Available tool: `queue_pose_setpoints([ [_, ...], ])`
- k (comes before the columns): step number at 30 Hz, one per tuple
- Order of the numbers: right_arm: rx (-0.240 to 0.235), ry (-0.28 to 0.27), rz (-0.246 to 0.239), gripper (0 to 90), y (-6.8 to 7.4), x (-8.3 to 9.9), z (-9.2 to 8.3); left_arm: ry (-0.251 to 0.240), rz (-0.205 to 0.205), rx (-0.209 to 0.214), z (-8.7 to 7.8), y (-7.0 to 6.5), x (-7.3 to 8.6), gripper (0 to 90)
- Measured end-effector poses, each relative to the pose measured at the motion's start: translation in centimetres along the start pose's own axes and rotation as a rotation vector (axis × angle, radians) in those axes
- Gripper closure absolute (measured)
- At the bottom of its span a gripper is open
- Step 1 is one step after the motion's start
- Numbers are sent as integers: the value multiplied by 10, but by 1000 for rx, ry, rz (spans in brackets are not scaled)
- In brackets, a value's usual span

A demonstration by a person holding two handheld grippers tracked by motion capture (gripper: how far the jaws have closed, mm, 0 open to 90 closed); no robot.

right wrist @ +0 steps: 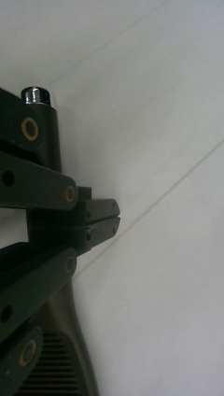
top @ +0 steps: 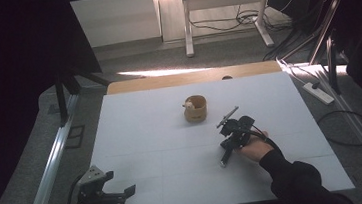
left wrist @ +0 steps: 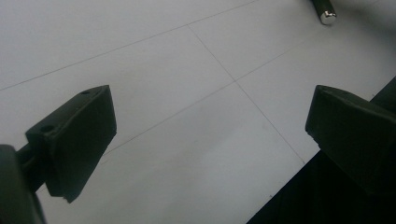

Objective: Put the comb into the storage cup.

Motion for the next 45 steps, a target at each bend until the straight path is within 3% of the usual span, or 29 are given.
queue_pose_setpoints([
  [13, 7, -12, 5, 900, -4, 30, -14, 1, 3, -2, 0, -1, 0, 28],
  [25, 8, -17, 59, 900, -14, 57, -28, 1, 5, -1, 0, -1, 0, 29],
  [32, 28, -19, 63, 900, -18, 72, -36, 1, 6, -3, 1, -1, 0, 29],
  [35, 65, -12, 67, 900, -28, 79, -41, 1, 7, -2, 1, -1, 0, 29],
  [40, 60, -16, 135, 900, -44, 91, -49, 4, 10, -1, 1, -1, 0, 30],
  [45, 62, -19, 158, 900, -53, 100, -55, 6, 11, -1, 1, -1, 0, 30],
])
Point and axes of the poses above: each handheld gripper's, and its own axes: z roughly forward along the jaws, x roughly out of its underside, y roughly to its left, the point moved 10 cm from there along z, roughly forward along the jaws, and after that the axes turned 9 degrees about z, right-handed, at the moved point
